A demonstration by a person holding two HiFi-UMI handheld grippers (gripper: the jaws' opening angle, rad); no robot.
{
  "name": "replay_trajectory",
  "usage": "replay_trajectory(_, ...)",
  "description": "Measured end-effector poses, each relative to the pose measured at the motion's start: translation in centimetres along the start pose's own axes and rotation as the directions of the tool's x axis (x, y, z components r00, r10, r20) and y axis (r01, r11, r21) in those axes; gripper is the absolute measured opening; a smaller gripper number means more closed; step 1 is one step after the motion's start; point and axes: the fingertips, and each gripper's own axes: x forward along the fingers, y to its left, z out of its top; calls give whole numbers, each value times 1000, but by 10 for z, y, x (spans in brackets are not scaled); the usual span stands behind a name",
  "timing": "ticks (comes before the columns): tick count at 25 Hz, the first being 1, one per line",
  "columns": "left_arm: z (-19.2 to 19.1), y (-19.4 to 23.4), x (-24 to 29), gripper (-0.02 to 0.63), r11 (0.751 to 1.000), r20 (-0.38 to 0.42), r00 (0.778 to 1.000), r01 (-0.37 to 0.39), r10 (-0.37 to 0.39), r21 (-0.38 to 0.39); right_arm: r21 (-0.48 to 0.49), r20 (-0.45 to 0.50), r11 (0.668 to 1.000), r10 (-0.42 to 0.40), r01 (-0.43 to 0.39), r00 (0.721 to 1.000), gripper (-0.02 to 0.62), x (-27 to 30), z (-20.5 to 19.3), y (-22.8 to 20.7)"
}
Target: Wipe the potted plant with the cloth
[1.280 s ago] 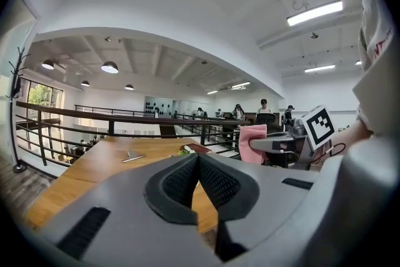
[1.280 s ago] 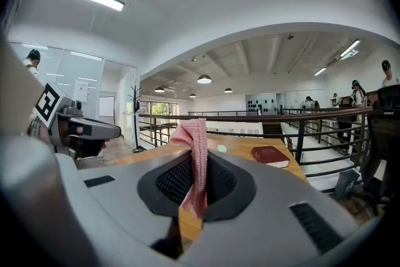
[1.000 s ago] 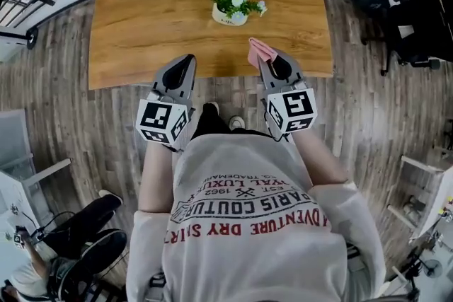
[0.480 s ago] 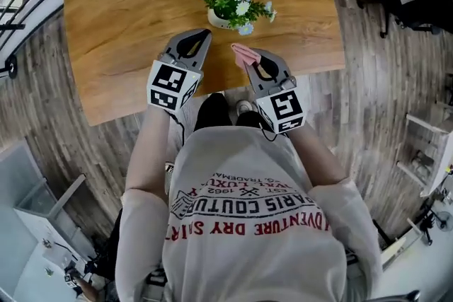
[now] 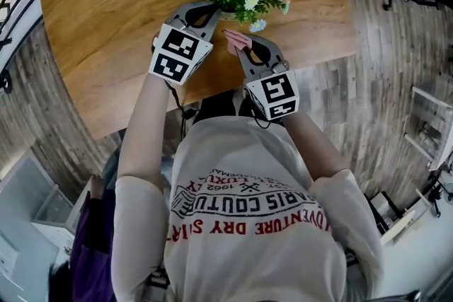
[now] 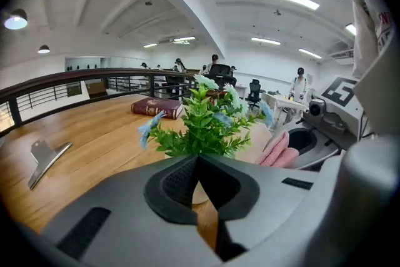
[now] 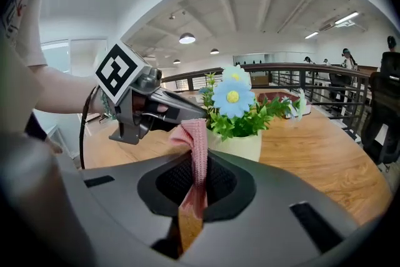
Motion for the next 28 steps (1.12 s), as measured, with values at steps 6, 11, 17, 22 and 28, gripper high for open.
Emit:
replay_trajectory(6, -7, 2, 7, 14, 999, -22, 998, 53, -53, -13, 56, -19, 998, -14, 15, 1000, 43, 29, -12, -1)
replay_trajectory(11, -5, 4, 6, 14, 991, -11, 995, 98, -99, -88, 102, -22, 995, -16, 18, 1000, 43, 54, -12, -2)
replay_trajectory(17, -5, 3, 6, 14, 994, -13, 996, 91, -92, -62, 169, -13, 986, -6, 8, 1000, 43, 71, -12, -2)
replay_trajectory(22, -5, 3, 5, 14, 994, -20, 995, 100, -101, -53, 286, -4, 958, -9, 9, 1000, 43, 68, -15, -6)
replay_trajectory(28, -5, 2, 5, 14, 990, -3, 993, 121, -121, -67, 373, -28, 928, -18, 27, 999, 43, 61, -21, -17)
